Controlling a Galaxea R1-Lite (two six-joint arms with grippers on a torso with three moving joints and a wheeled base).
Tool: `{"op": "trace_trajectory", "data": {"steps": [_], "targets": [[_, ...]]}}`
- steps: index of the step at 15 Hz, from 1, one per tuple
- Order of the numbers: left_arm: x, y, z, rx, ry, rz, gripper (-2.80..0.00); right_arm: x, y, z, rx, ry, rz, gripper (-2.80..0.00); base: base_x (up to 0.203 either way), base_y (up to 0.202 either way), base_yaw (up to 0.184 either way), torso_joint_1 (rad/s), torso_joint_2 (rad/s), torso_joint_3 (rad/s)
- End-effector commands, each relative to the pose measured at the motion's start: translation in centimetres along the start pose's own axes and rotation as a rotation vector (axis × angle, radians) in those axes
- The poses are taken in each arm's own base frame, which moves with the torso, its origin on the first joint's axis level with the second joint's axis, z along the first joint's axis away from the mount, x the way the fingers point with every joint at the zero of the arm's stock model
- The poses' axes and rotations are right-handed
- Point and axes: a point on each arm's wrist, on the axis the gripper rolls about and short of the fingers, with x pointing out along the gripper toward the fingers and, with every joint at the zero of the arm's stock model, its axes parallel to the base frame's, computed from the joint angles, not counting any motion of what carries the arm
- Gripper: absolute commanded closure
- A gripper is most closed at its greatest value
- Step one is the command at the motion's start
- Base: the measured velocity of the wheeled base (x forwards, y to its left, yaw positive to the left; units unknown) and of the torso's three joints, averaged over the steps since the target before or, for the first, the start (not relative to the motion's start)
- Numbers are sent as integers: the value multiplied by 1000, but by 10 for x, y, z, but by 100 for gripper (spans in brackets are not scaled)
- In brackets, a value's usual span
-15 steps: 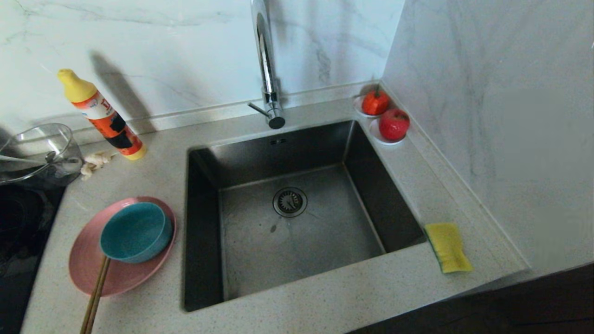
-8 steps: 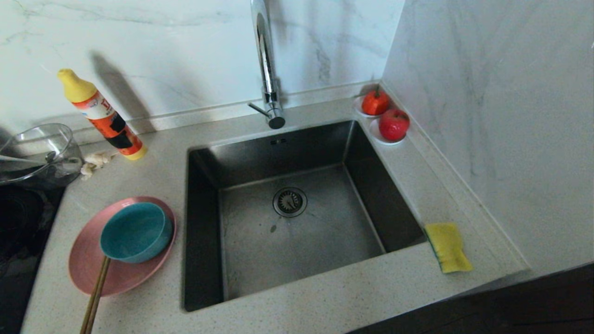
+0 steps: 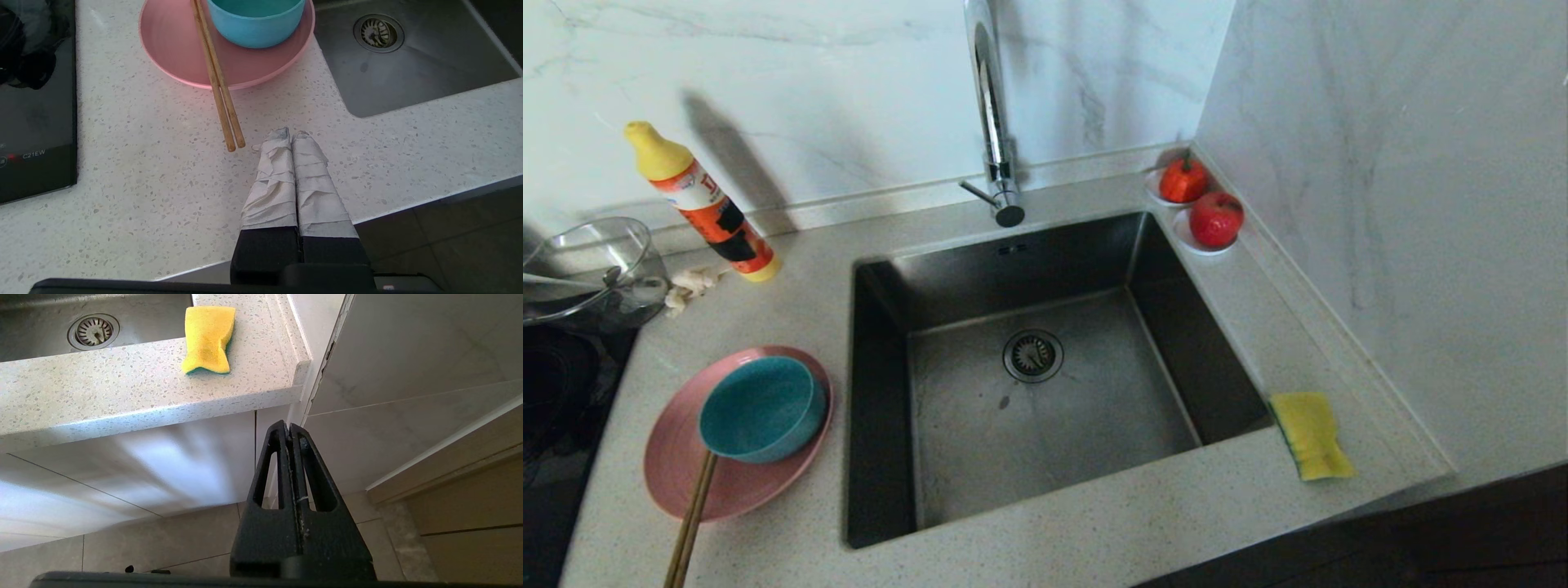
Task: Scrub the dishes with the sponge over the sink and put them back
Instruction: Grab the dish soap
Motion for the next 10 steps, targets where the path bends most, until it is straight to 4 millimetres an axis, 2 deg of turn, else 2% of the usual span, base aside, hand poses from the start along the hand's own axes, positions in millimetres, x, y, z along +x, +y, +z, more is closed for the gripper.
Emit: {"op": "trace_trajectory", "data": {"steps": [1, 3, 5, 7, 10], "targets": [[0, 1, 1, 10, -7, 23, 0, 0, 0, 0, 0, 1, 1, 0, 0, 0, 0, 0, 0, 0], [-5, 1, 15, 26, -58, 40, 0, 0, 0, 0, 0, 0, 1, 0, 0, 0, 0, 0, 0, 0], [-12, 3, 42, 28, -102, 55, 0, 0, 0, 0, 1, 0, 1, 0, 0, 0, 0, 0, 0, 0], [-4, 5, 74, 21, -53, 61, 0, 0, 0, 0, 0, 0, 0, 0, 0, 0, 0, 0, 0, 0], [20, 9, 135, -65, -11, 84, 0, 0, 0, 0, 0, 1, 0, 0, 0, 0, 0, 0, 0, 0]]}}
